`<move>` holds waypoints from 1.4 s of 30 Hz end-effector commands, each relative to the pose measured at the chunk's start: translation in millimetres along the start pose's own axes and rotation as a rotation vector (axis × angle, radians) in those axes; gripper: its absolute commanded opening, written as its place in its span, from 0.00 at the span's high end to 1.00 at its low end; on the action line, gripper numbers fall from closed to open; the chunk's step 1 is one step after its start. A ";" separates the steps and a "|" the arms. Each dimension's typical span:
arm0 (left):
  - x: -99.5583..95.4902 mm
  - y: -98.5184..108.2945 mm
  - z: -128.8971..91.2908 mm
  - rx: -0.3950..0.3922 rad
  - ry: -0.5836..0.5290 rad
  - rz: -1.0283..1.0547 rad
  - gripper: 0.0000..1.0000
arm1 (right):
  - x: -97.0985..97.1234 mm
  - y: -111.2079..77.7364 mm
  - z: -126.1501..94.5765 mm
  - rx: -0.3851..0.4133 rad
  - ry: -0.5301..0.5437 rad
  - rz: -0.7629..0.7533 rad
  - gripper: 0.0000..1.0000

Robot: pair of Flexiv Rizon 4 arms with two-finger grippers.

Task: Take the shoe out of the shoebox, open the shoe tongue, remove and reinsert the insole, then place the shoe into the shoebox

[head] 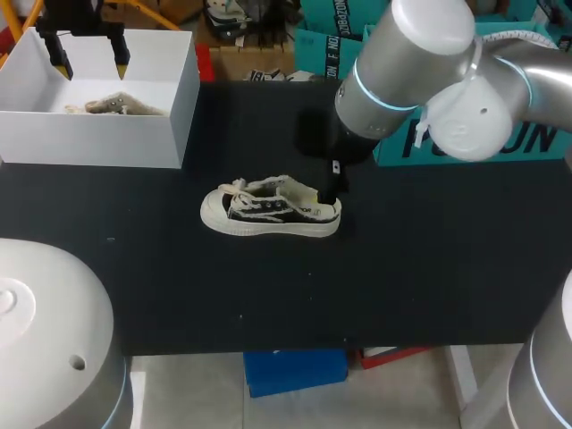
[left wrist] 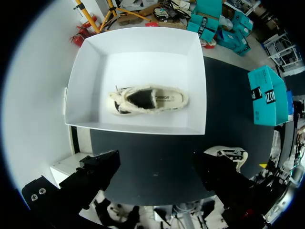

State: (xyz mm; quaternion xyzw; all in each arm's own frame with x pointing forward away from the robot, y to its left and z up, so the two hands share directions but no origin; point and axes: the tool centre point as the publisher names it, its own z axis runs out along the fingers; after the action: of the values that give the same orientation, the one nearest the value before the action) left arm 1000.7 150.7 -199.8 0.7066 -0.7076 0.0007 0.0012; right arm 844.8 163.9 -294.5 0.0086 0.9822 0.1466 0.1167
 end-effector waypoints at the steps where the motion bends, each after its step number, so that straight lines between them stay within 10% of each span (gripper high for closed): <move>1: 0.4 0.0 -0.2 -0.001 -0.001 -0.001 0.00 | 0.2 0.4 1.6 0.000 0.000 0.000 0.00; 15: 0.4 0.0 -0.2 -0.001 -0.001 -0.001 0.00 | 22.5 -9.5 -3.4 -0.195 0.026 0.073 0.00; 42: 0.4 0.0 -0.2 -0.001 -0.001 -0.001 0.00 | -1.8 -56.7 72.9 -0.504 0.000 0.258 0.00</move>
State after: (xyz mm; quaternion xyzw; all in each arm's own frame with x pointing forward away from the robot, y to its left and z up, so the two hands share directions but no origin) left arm 1000.7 150.7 -199.8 0.7066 -0.7076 0.0007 0.0012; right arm 862.2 131.9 -369.4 0.1112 0.9328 0.3314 0.0880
